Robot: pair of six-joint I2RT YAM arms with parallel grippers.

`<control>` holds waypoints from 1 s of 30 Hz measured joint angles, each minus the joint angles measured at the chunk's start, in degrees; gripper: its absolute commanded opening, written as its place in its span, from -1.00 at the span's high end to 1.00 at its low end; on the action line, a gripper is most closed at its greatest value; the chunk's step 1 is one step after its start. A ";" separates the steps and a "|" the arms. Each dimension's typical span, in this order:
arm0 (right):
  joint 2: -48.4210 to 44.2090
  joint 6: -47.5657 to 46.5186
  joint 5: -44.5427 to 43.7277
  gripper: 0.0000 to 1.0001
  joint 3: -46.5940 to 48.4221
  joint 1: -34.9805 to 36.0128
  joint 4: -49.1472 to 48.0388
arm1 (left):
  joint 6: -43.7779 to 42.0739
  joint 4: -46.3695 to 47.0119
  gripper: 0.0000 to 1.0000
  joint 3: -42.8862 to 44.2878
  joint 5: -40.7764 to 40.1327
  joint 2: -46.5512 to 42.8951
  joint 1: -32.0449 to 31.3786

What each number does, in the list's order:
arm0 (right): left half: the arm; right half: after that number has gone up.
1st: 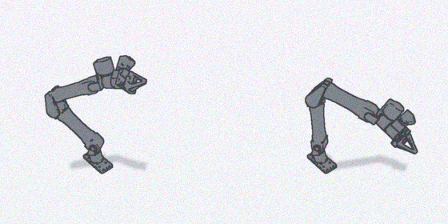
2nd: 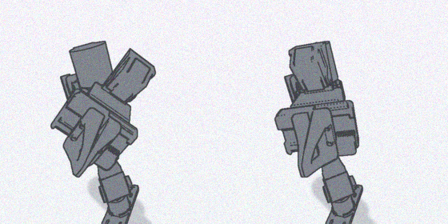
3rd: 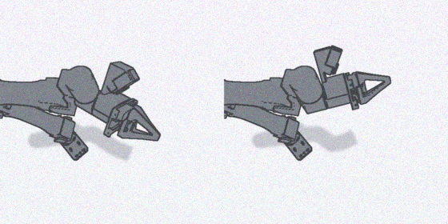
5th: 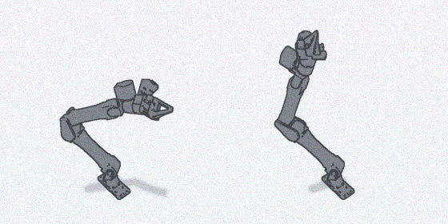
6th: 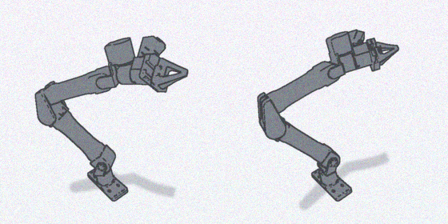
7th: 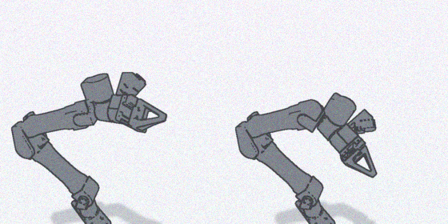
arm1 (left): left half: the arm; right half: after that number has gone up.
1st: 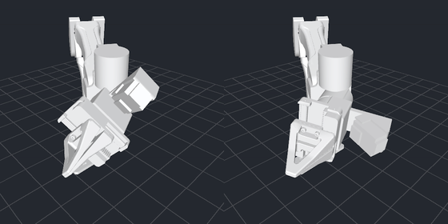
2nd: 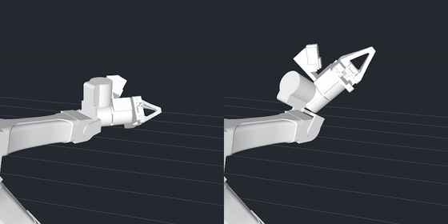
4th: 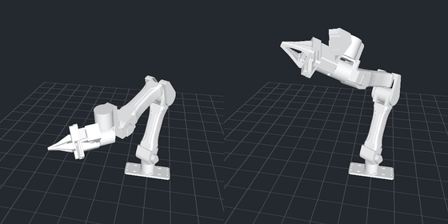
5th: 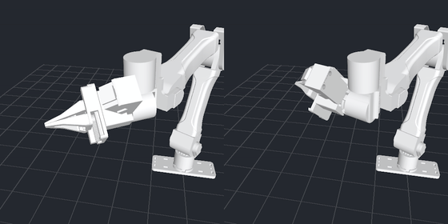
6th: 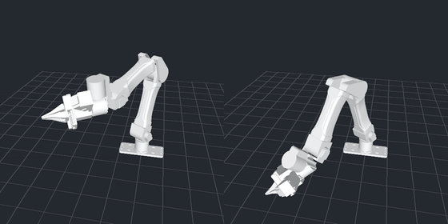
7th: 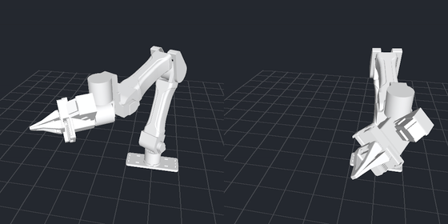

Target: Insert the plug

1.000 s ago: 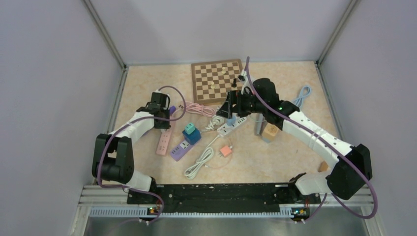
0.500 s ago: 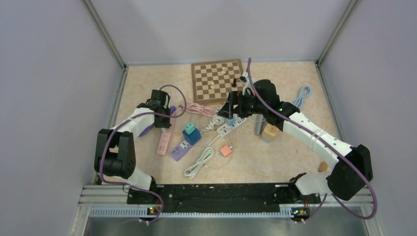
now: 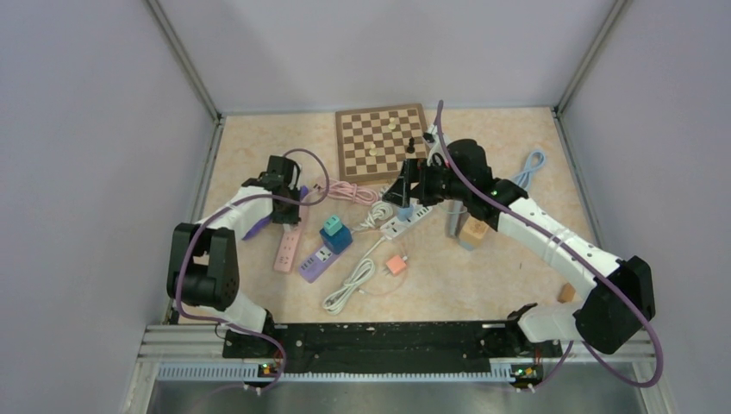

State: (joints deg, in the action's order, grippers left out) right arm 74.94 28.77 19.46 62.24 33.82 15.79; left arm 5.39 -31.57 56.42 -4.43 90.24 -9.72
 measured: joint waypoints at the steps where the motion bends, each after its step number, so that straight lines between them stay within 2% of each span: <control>1: 0.00 0.00 -0.04 -0.84 0.00 0.00 0.00 | 0.02 0.02 0.95 0.00 0.09 0.00 0.00; 2: 0.00 0.00 -0.11 -0.84 0.00 0.00 0.00 | 0.02 0.02 0.88 0.00 0.13 0.00 0.00; 7: 0.00 0.00 -0.20 -0.84 0.00 0.00 0.00 | 0.04 -0.07 0.19 0.00 0.22 -0.35 0.00; 11: 0.00 0.02 -0.20 -0.84 0.00 0.00 0.00 | 0.61 -0.61 -0.05 -0.02 1.03 -0.76 0.00; 17: 0.00 0.39 -0.22 -0.84 0.00 0.00 0.00 | 1.79 -1.84 -0.03 0.04 2.51 -3.02 -0.11; 23: -0.07 0.42 -0.28 -0.84 -0.02 0.00 0.00 | 2.23 -3.50 0.33 1.44 1.60 -4.15 -0.11; 30: -0.98 0.44 -0.37 -0.84 -1.14 0.00 -0.31 | 1.68 -4.94 0.36 2.10 0.50 -4.55 -0.09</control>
State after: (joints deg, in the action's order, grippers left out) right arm 73.95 29.21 19.09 61.10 33.82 15.49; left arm 7.07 -36.51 58.52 -3.92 85.69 -9.80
